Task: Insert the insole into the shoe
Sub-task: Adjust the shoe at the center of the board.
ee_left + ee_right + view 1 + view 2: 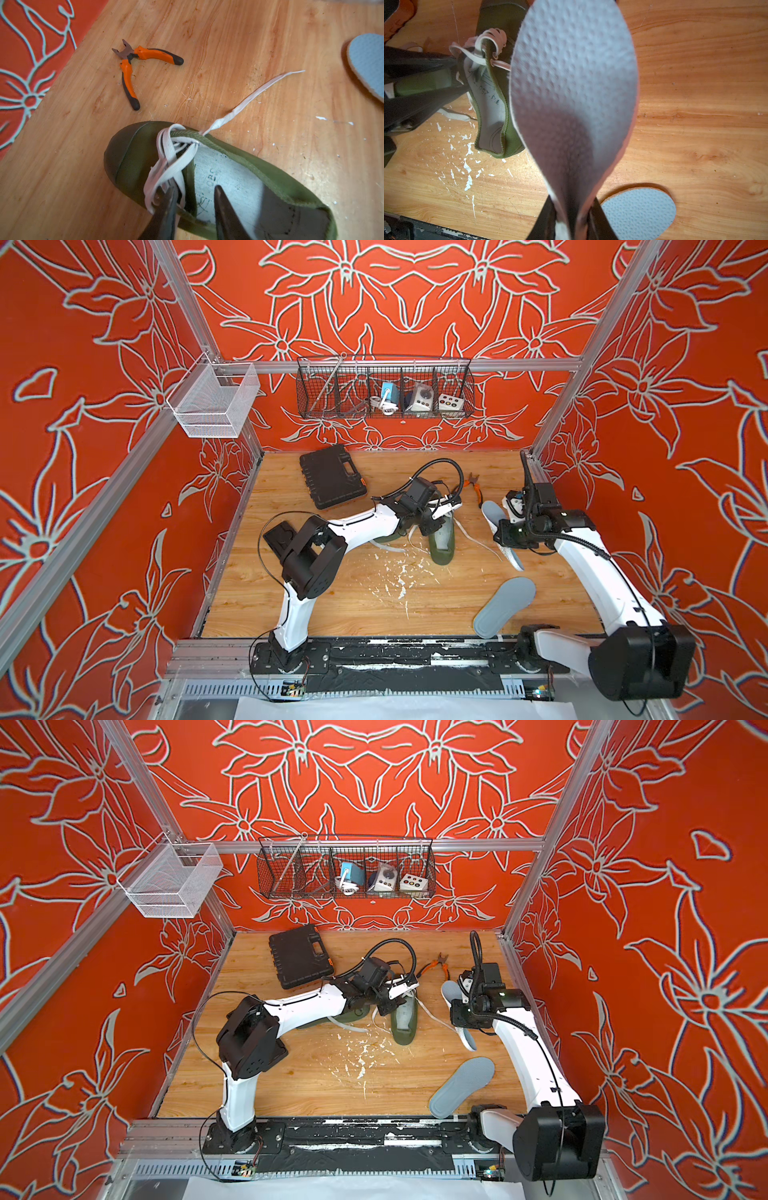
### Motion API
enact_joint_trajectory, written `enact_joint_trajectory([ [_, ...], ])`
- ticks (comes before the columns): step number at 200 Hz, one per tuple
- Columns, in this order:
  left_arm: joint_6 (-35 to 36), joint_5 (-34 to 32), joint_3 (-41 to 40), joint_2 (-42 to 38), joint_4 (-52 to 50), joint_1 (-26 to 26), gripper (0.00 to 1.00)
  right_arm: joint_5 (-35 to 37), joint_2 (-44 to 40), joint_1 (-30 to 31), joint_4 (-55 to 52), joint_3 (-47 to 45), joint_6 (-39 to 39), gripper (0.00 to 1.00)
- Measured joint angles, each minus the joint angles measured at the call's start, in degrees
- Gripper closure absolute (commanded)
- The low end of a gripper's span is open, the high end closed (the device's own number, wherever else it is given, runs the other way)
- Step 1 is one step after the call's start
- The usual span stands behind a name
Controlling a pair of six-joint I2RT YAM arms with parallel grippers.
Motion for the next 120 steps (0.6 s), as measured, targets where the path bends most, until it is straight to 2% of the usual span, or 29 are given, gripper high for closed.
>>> enact_joint_trajectory([
  [120,2.84,-6.43,7.32,5.84,-2.91,-2.12,0.68,-1.33,0.39,-0.74,-0.02,0.0,-0.52,0.78],
])
